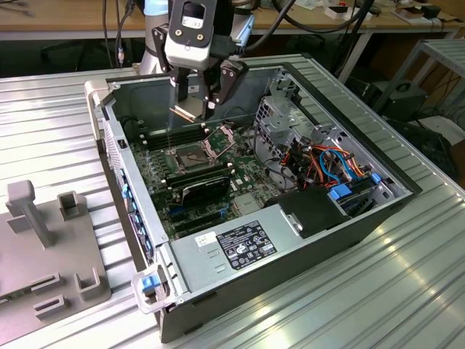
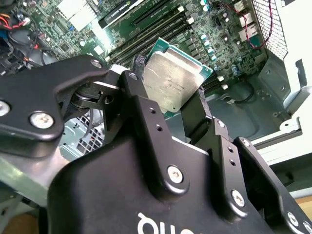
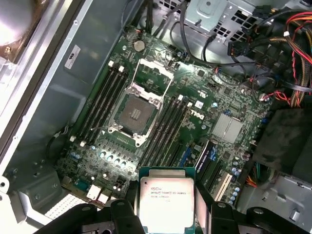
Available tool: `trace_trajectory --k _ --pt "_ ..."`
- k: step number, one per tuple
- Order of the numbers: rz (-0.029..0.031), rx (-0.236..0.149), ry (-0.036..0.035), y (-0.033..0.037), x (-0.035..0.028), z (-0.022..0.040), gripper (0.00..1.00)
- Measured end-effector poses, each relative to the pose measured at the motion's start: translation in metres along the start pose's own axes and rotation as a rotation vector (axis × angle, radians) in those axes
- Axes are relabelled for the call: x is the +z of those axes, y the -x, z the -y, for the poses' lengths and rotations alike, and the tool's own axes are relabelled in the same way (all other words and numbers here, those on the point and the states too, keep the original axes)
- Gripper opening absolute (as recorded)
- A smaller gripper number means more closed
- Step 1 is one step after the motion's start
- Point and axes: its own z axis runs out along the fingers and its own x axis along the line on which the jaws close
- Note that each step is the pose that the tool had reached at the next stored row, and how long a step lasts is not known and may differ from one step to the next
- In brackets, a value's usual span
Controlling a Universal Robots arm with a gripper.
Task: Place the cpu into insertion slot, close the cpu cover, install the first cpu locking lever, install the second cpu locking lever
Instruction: 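Place the cpu into insertion slot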
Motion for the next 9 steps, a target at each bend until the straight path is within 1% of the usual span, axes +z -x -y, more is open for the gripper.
trace_trajectory --k 9 --pt "0.0001 0.002 0.0 0.0 0.0 0.0 0.55"
